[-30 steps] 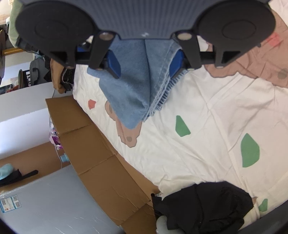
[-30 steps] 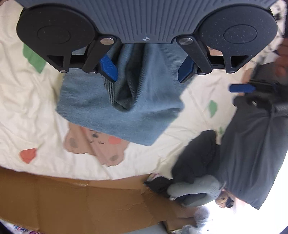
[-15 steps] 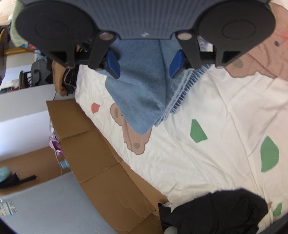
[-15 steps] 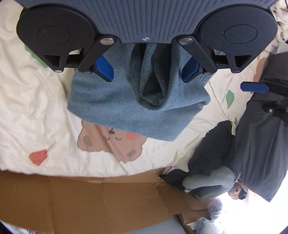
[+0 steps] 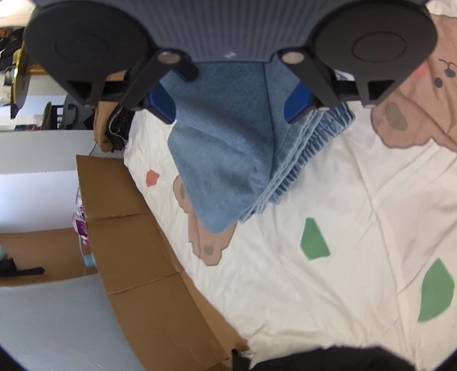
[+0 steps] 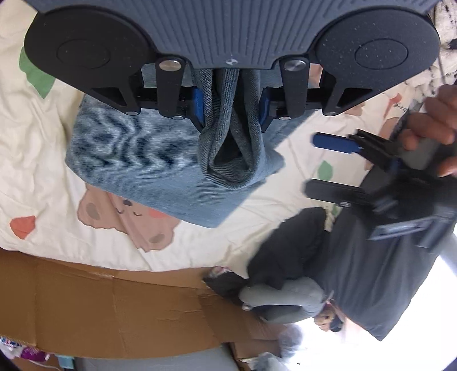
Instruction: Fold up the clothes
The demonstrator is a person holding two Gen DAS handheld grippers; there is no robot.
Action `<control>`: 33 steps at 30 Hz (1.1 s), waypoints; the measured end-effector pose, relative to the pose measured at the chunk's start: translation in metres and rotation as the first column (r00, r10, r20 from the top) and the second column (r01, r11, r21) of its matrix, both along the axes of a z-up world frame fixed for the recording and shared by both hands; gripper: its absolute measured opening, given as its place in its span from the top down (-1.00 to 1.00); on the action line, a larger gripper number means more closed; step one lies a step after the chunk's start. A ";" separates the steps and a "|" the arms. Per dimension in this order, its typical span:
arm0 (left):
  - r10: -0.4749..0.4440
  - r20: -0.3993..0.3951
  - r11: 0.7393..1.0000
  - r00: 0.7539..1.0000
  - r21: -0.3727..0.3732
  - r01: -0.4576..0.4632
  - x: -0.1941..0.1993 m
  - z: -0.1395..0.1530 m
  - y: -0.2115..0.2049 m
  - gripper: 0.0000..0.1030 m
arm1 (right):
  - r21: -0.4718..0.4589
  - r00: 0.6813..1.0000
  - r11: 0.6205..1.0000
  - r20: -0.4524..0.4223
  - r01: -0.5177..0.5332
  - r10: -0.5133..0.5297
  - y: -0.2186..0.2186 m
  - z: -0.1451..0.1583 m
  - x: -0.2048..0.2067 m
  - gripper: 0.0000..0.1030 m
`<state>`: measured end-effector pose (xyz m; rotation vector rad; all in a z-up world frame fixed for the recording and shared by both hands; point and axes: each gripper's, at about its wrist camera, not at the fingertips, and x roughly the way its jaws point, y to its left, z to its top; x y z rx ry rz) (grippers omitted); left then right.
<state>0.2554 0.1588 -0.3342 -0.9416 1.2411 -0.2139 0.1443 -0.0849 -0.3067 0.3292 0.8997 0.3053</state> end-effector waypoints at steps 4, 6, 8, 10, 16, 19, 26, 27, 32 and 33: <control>0.069 -0.043 0.991 0.997 -0.110 -0.074 -0.005 -0.017 0.013 -0.72 | 0.004 0.999 0.999 0.009 -0.038 0.038 0.018 0.010 -0.011 0.25; 0.081 -0.061 0.986 0.995 -0.138 -0.089 -0.007 -0.024 0.017 -0.72 | -0.001 0.998 0.998 0.008 -0.062 0.062 0.029 0.013 -0.016 0.23; 0.078 -0.076 0.985 0.994 -0.147 -0.088 -0.008 -0.030 0.019 -0.73 | -0.015 0.996 0.996 0.008 -0.088 0.088 0.040 0.015 -0.021 0.23; 0.068 -0.086 0.985 0.994 -0.152 -0.080 -0.010 -0.036 0.021 -0.73 | -0.009 0.994 0.994 -0.007 -0.107 0.107 0.047 0.014 -0.025 0.22; 0.018 -0.053 0.993 0.998 -0.118 -0.024 -0.016 -0.035 0.022 -0.62 | 0.113 0.990 0.990 -0.097 -0.088 0.099 0.038 0.014 -0.041 -0.01; -0.039 -0.028 0.997 0.999 -0.071 0.037 -0.018 -0.031 0.019 -0.48 | 0.122 0.991 0.992 -0.130 -0.023 0.039 0.020 0.011 -0.047 -0.01; -0.228 -0.018 0.972 0.973 0.058 0.229 -0.022 -0.025 0.004 -0.27 | 0.061 0.970 0.985 -0.194 0.164 -0.150 -0.022 -0.016 -0.051 -0.01; -0.266 -0.020 0.959 0.964 0.091 0.267 -0.022 -0.024 0.000 -0.22 | 0.052 0.964 0.981 -0.203 0.186 -0.172 -0.027 -0.020 -0.053 -0.01; -0.334 -0.054 0.918 0.941 0.210 0.337 -0.021 -0.021 -0.007 0.76 | 0.027 0.942 0.969 -0.244 0.244 -0.230 -0.042 -0.037 -0.059 -0.01; -0.331 -0.043 0.920 0.943 0.208 0.333 -0.021 -0.018 -0.004 0.78 | 0.029 0.939 0.969 -0.255 0.247 -0.232 -0.043 -0.040 -0.060 -0.01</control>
